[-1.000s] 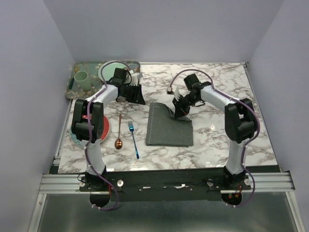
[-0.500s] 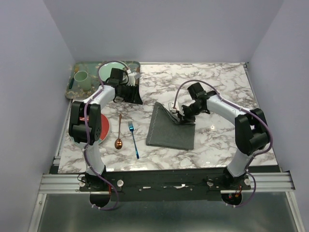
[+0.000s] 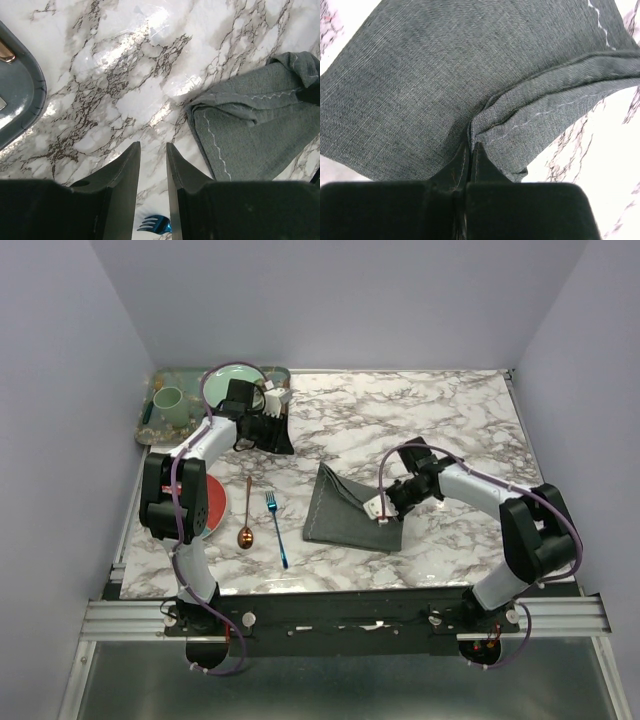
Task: Fold the napkin into a case and place the utensils inside
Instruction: Fold the lower triangle-folded napkin at the center of the board.
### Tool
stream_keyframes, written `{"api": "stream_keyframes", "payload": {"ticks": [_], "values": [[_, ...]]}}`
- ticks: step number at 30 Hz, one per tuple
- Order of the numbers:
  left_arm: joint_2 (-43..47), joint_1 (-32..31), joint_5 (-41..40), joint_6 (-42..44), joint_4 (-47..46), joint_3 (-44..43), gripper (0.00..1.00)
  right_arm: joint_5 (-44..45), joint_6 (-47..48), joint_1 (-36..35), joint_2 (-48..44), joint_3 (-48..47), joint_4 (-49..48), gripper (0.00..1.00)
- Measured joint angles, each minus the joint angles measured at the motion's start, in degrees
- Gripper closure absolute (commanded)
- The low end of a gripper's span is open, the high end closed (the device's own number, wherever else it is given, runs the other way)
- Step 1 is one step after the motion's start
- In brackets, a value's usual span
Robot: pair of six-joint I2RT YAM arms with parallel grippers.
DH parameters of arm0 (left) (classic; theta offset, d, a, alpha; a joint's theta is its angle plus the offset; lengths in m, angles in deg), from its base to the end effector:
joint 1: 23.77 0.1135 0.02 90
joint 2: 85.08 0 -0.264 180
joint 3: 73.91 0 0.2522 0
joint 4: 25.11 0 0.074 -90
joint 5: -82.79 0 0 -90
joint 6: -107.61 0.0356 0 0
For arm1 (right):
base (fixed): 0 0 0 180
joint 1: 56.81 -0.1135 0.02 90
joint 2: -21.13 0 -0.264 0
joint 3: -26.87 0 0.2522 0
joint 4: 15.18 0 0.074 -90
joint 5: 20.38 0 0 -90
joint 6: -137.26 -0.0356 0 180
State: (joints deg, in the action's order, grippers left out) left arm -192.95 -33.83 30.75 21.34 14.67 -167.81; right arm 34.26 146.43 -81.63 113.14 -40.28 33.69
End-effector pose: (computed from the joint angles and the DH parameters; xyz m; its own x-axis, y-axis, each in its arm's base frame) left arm 0.3960 -0.0925 0.2216 -0.7601 0.1869 -0.6223 0.5465 0.7021 -0.4565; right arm 0.2518 0.1392 0.1724 0.6221 -0.5993 -0.5038 -0.7821 -0.5049 -0.3651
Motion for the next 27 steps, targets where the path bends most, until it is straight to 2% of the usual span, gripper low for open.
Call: {"api": "stream_keyframes", "payload": {"ticks": [7, 16, 27], "values": [[0.04, -2.91, -0.02, 2.51, 0.24, 0.00, 0.62, 0.22, 8.28, 0.00, -2.84, 3.63, -1.68, 0.99], [0.11, -11.69, -1.14, 6.14, -0.20, 0.00, 0.52, 0.48, 13.27, 0.00, -5.25, 6.05, -2.14, 0.99], [-0.11, -16.22, -3.45, 13.14, 3.54, -0.90, 0.56, 1.36, 13.86, 0.00, -5.95, 7.06, -2.56, 0.99]]}}
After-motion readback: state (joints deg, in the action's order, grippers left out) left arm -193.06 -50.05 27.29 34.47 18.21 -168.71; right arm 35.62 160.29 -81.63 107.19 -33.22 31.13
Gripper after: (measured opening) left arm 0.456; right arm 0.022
